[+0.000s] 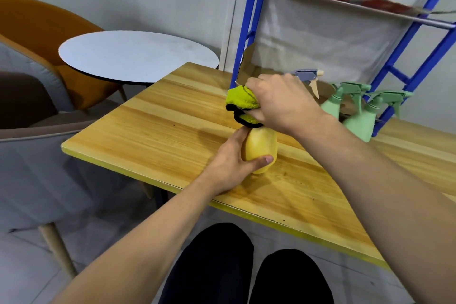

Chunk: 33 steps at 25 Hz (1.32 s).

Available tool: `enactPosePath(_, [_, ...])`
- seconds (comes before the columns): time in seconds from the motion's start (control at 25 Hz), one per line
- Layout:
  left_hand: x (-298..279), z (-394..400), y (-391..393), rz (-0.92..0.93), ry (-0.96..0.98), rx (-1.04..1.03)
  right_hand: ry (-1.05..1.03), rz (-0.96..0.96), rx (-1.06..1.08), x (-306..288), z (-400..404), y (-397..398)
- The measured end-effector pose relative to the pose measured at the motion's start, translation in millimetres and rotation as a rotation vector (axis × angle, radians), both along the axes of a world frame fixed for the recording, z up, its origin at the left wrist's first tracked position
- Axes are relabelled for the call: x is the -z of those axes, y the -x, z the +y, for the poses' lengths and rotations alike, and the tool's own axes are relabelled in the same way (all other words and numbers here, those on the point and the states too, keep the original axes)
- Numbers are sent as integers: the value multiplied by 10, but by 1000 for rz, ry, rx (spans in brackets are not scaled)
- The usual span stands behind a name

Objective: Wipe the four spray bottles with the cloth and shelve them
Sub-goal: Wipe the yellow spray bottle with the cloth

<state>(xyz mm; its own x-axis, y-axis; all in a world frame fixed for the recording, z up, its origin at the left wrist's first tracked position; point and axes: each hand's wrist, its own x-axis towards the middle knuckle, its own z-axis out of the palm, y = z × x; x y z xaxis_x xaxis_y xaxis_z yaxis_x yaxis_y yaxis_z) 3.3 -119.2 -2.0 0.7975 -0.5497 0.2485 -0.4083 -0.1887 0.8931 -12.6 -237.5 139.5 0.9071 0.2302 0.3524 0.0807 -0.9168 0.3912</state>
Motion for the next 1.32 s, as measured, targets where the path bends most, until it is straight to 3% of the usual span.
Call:
enactPosePath(0.2, [6, -68, 34, 2, -32, 43, -585, -91, -7, -195, -67, 160])
enactPosePath(0.24, [8, -76, 34, 10, -37, 52, -610, -121, -9, -306, -115, 213])
enactPosePath(0.44, [1, -71, 55, -20, -43, 28, -374, 178, 11, -346, -358, 509])
enactPosePath(0.68, [16, -85, 33, -39, -47, 14, -410, -35, -39, -48, -434, 389])
enactPosePath(0.72, [-3, -87, 43, -46, -45, 21, -536, -118, -55, 12, -457, 364])
enactPosePath(0.84, [-9, -68, 54, -37, -33, 36, -1249, -421, -159, 94, -455, 371])
enactPosePath(0.88, [-3, -65, 55, -31, -27, 37, -1396, -511, -191, 117, -476, 413])
enactPosePath(0.96, [11, -55, 57, -24, -44, 32, -1417, -601, -158, 255, -508, 528])
enactPosePath(1.16, [27, -81, 53, -56, -18, 22, -1282, -593, -18, 584, -360, 497])
enactPosePath(1.24, [17, -76, 56, -53, -18, 22, -1491, -670, -20, 573, -293, 457])
enactPosePath(1.32, [8, -67, 66, -45, -29, 29, -1888, -701, -60, 589, -301, 484])
